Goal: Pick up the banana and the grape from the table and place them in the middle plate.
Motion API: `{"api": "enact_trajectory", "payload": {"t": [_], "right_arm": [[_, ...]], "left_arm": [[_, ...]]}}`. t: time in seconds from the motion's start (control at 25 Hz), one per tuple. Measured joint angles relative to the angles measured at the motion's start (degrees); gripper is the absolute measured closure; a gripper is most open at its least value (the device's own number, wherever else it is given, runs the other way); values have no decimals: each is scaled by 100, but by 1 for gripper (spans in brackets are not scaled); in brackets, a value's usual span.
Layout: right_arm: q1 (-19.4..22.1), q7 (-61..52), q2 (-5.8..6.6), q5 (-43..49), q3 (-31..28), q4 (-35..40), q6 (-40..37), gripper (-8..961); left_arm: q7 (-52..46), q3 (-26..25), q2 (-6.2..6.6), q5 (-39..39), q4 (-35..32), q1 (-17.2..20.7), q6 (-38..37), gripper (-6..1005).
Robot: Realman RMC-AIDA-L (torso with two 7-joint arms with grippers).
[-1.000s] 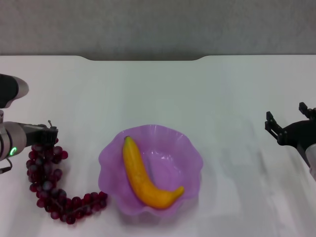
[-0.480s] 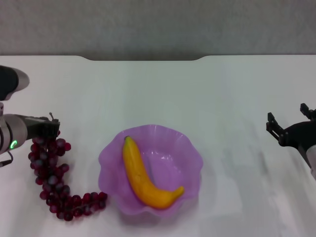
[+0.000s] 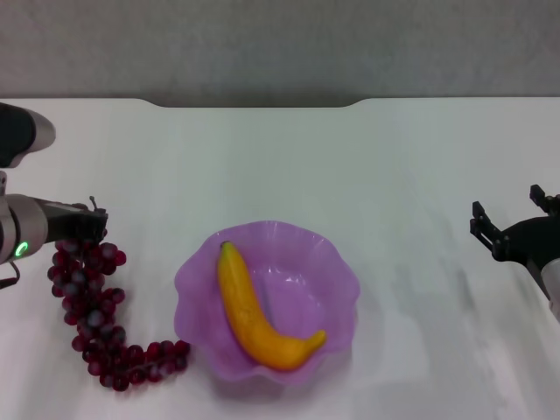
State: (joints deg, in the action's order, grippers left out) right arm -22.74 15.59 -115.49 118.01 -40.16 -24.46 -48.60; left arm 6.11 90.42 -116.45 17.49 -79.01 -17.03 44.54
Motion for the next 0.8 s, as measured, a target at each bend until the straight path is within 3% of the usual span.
{"api": "enact_trajectory", "payload": {"t": [0.64,0.8], "right_arm": [[-19,-4,0,3,17,3,-5,73],[-16,-4,0,2,16,3,-3,73]], "left_arm": [[354,-304,0,-65,-723,-47,856,756],[601,-599,5,-18,-997,-159,1379,756]]}}
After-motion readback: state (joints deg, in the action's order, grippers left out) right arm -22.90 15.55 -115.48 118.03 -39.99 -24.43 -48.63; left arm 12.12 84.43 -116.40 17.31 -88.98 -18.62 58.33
